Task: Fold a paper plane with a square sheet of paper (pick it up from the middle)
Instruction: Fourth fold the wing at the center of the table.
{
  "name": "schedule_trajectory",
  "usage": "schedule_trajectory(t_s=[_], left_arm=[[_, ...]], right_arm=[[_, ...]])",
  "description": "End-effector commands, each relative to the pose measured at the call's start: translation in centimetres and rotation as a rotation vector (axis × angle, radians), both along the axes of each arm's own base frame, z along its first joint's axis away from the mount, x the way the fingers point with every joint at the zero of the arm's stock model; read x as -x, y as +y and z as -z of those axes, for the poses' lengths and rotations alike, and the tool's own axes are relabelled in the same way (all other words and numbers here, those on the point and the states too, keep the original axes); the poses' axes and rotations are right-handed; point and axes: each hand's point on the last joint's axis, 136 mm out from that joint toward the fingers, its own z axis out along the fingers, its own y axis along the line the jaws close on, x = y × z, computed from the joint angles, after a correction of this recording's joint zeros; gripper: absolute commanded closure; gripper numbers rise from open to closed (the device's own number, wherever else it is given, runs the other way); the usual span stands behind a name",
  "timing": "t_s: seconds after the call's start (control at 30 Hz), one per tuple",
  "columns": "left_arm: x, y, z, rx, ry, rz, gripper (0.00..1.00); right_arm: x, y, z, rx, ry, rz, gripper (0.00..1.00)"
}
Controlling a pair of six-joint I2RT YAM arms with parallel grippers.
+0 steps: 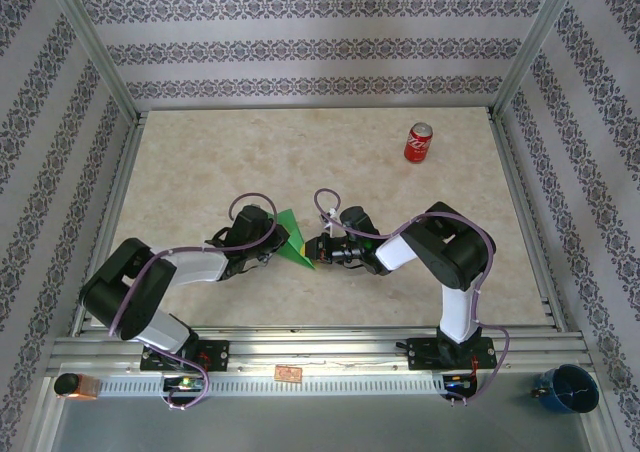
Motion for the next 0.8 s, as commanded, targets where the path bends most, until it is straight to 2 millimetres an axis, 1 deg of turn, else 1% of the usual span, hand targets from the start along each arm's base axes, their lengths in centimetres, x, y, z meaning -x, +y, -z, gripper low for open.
schedule_trajectory(t_s=[0.0, 0.33, 0.5, 0.77], left_arm=[[-1.5, -0.5, -1.6, 0.02, -0.069, 0.014, 0.91], [-1.9, -0.9, -0.8, 0.003, -0.059, 0.031, 0.91], [-2.6, -1.0, -0.7, -0.002, -0.068, 0.023, 0.91], [-3.1, -0.4, 0.0, 0.006, -0.053, -0.007, 0.92]], right_arm=[[0.8, -2.0, 2.6, 0.083, 0.087, 0.047, 1.0], [0.8, -2.0, 2.3, 0.062, 0.106, 0.047, 1.0], [0.7, -2.1, 2.5, 0.064, 0.113, 0.051, 1.0], [0.6, -2.1, 2.5, 0.062, 0.126, 0.052, 1.0]])
